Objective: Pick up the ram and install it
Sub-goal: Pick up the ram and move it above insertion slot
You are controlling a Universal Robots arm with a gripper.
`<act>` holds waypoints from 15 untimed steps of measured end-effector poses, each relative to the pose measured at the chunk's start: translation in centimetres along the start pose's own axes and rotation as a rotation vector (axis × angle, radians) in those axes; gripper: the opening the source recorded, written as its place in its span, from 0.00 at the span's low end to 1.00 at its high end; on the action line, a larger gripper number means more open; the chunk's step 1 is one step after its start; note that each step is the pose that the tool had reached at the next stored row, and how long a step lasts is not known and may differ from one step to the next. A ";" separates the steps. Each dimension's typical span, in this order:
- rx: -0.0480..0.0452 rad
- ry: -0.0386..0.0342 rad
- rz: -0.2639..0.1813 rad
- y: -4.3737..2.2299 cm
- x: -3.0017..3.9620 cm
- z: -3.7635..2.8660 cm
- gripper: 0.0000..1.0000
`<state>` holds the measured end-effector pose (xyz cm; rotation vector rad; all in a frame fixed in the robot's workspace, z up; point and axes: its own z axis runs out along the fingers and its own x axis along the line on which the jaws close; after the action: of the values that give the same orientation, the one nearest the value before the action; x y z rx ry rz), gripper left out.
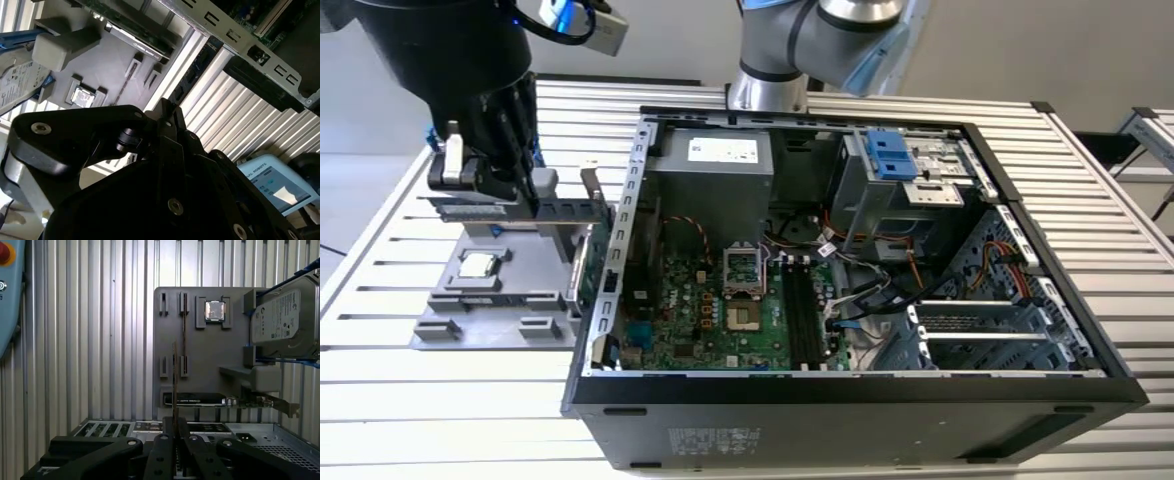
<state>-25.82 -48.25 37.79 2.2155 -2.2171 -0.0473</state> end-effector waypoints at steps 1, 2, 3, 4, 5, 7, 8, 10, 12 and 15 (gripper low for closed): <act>0.0000 0.0001 0.000 -0.12 0.00 -0.01 0.00; 0.0000 0.0000 0.000 -0.25 0.00 0.00 0.00; 0.0000 0.0000 0.001 -0.38 0.00 -0.01 0.00; 0.0000 0.0000 0.001 -0.51 0.00 -0.01 0.00; 0.0000 0.0000 0.001 -0.62 0.00 -0.02 0.00; 0.0000 0.0000 0.002 -0.98 0.00 -0.03 0.00; 0.0001 -0.0001 0.002 -1.10 -0.01 -0.03 0.00; 0.0001 -0.0001 0.002 -1.36 -0.01 -0.03 0.00; 0.0001 -0.0001 0.002 -1.63 -0.01 -0.04 0.00; 0.0001 -0.0001 0.003 -2.01 -0.01 -0.05 0.00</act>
<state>-23.80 -48.24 37.79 2.2125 -2.2202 -0.0474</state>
